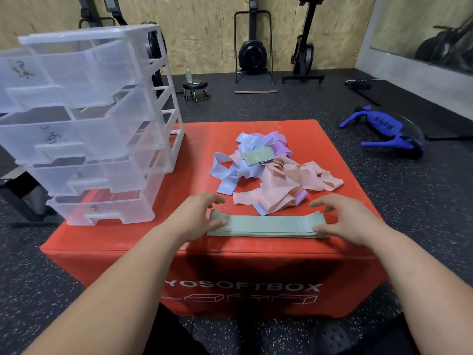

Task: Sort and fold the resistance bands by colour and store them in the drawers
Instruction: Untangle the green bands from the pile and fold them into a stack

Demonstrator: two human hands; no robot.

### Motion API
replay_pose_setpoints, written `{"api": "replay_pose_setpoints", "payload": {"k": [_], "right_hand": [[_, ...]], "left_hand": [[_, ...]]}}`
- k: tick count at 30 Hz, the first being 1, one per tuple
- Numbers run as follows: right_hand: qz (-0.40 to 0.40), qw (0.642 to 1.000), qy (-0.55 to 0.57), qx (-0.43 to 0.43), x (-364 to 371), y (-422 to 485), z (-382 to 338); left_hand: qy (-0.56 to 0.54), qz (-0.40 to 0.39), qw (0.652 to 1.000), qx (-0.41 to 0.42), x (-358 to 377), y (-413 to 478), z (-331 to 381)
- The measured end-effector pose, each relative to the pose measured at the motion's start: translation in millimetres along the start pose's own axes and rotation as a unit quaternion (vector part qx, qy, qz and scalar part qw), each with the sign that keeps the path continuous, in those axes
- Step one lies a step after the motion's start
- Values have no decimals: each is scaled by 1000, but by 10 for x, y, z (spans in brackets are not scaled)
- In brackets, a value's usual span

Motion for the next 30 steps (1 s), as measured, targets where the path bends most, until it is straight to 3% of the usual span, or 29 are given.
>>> {"api": "replay_pose_setpoints", "payload": {"k": [4, 16, 24, 30], "right_hand": [[-58, 997, -39, -15, 128, 11, -1], [-45, 997, -42, -45, 100, 121, -22], [69, 991, 18, -116, 22, 555, -358], [117, 989, -28, -90, 98, 1073, -481]], "left_hand": [[30, -72, 997, 11, 73, -32, 5], [15, -63, 997, 46, 86, 35, -37], [-48, 52, 997, 39, -53, 438, -19], [-63, 152, 986, 23, -125, 964, 73]]}}
Point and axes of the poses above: each hand's wrist, its own y-axis towards the middle knuckle, its own x-axis out of the palm, z = x × y, the point moved 6 cm from there along y, towards the middle knuckle, and after that the axes turned 1 degree about z, right-handed, at the moved point
